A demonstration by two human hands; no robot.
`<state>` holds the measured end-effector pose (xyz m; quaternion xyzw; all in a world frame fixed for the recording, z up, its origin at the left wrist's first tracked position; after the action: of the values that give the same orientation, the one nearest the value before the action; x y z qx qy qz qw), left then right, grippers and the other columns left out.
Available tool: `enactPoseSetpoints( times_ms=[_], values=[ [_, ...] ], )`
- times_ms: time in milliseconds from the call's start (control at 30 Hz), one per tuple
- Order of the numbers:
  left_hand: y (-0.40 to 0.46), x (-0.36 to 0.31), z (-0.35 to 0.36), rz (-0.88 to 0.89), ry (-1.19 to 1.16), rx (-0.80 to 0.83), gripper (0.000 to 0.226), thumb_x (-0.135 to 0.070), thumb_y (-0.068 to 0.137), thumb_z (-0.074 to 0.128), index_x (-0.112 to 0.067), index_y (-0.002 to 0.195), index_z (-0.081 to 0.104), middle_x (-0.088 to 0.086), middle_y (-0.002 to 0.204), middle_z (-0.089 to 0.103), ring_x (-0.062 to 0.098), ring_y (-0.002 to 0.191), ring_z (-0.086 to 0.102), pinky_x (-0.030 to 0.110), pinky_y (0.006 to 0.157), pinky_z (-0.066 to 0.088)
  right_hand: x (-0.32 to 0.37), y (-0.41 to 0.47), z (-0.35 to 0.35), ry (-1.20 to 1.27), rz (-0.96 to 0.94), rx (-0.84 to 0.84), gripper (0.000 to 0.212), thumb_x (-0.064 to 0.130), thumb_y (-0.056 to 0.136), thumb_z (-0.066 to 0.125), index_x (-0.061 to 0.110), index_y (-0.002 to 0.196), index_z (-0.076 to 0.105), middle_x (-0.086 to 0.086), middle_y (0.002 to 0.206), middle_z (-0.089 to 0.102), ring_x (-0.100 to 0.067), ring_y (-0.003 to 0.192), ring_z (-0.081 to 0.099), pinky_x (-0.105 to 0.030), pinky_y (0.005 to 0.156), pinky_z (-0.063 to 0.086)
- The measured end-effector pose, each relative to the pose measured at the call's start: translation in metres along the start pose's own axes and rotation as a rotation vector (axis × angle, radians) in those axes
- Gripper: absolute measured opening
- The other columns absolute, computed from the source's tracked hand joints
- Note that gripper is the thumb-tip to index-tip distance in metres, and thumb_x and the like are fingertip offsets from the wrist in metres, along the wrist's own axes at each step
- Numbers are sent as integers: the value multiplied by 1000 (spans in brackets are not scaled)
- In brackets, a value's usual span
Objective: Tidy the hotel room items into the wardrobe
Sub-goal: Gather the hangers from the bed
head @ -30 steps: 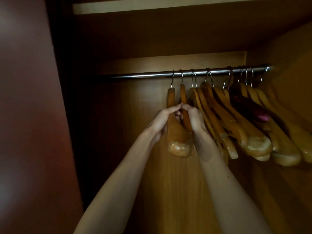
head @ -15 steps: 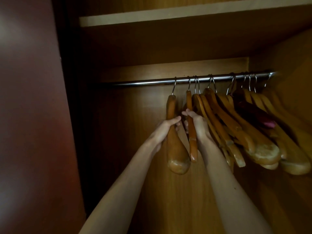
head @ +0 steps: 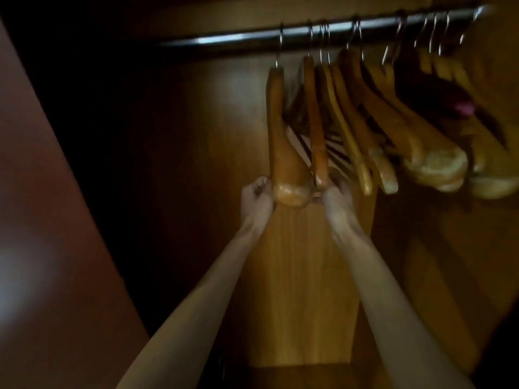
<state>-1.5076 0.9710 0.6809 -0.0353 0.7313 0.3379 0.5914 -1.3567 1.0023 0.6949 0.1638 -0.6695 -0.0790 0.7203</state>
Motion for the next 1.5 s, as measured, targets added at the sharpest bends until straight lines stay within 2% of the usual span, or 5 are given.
enactPoseSetpoints(
  times_ms=[200, 433, 700, 1133, 1500],
  values=[
    [-71, 101, 42, -259, 175, 318, 42, -23, 98, 61, -13, 59, 48, -1, 48, 46, 11, 44, 42, 27, 54, 38, -113, -61, -40, -218, 197, -11, 18, 15, 96, 54, 19, 106, 70, 12, 100, 67, -12, 97, 63, -32, 88, 53],
    [-188, 225, 106, -617, 350, 861, 31, -26, 98, 62, 0, 83, 66, 1, 57, 57, 12, 44, 48, 28, 51, 40, -260, -173, -129, -419, 739, 3, 12, 20, 95, 60, 22, 98, 71, -3, 101, 73, -18, 86, 69, -35, 78, 57],
    [-328, 299, 160, -716, 610, 1473, 23, -26, 95, 59, -7, 87, 68, 7, 71, 66, 18, 56, 57, 24, 50, 46, -364, -378, -210, -392, 1214, -403, 24, 21, 88, 63, 24, 66, 69, -3, 65, 70, -16, 55, 63, -33, 60, 54],
    [-566, 289, 156, -294, 946, 2343, 18, -17, 95, 58, -8, 81, 66, 5, 65, 60, 14, 48, 52, 19, 43, 42, -327, -680, -81, 240, 1498, -1481, 23, 18, 89, 57, 1, 86, 72, -17, 77, 71, -25, 67, 62, -35, 63, 54],
    [-778, 185, 120, 591, 1031, 2793, 25, -15, 96, 56, -9, 74, 66, 6, 63, 62, 17, 50, 53, 22, 46, 43, -284, -822, 64, 798, 1313, -2150, 20, 17, 97, 58, 1, 103, 69, -10, 82, 68, -20, 62, 60, -28, 55, 50]
  ],
)
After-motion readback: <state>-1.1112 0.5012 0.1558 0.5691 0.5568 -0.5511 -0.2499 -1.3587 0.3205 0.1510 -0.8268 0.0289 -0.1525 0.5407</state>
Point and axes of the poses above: each hand's wrist, its own y-axis towards the middle knuckle, its own z-axis out of the palm, x = y × z, the point moved 2 cm from there along y, towards the middle knuckle
